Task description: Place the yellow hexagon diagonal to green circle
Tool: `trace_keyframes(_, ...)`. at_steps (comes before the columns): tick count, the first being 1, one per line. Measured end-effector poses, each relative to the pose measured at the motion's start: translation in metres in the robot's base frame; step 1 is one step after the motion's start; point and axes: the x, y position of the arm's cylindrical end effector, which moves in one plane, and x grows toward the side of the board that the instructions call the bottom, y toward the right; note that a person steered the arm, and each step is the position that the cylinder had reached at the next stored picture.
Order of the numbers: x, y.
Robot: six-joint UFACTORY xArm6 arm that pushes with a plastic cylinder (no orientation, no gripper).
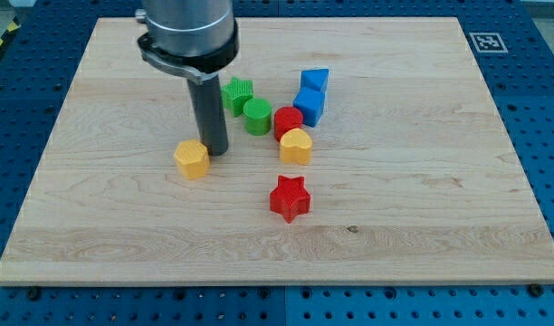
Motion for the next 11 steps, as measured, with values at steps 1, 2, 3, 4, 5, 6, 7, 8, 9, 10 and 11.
trace_keyframes(1,0.006,-0.012)
trace_keyframes(2,0.027,-0.027)
trace_keyframes(3,0.047,-0.057)
trace_keyframes(4,0.058,-0.091)
trace_keyframes(5,0.071,-0.121)
trace_keyframes(6,0.076,-0.136)
trace_keyframes(7,0.063,-0.138)
trace_keyframes(8,0.046,-0.131)
trace_keyframes(9,0.058,-0.096)
trace_keyframes(10,0.078,-0.080)
trace_keyframes(11,0.078,-0.080)
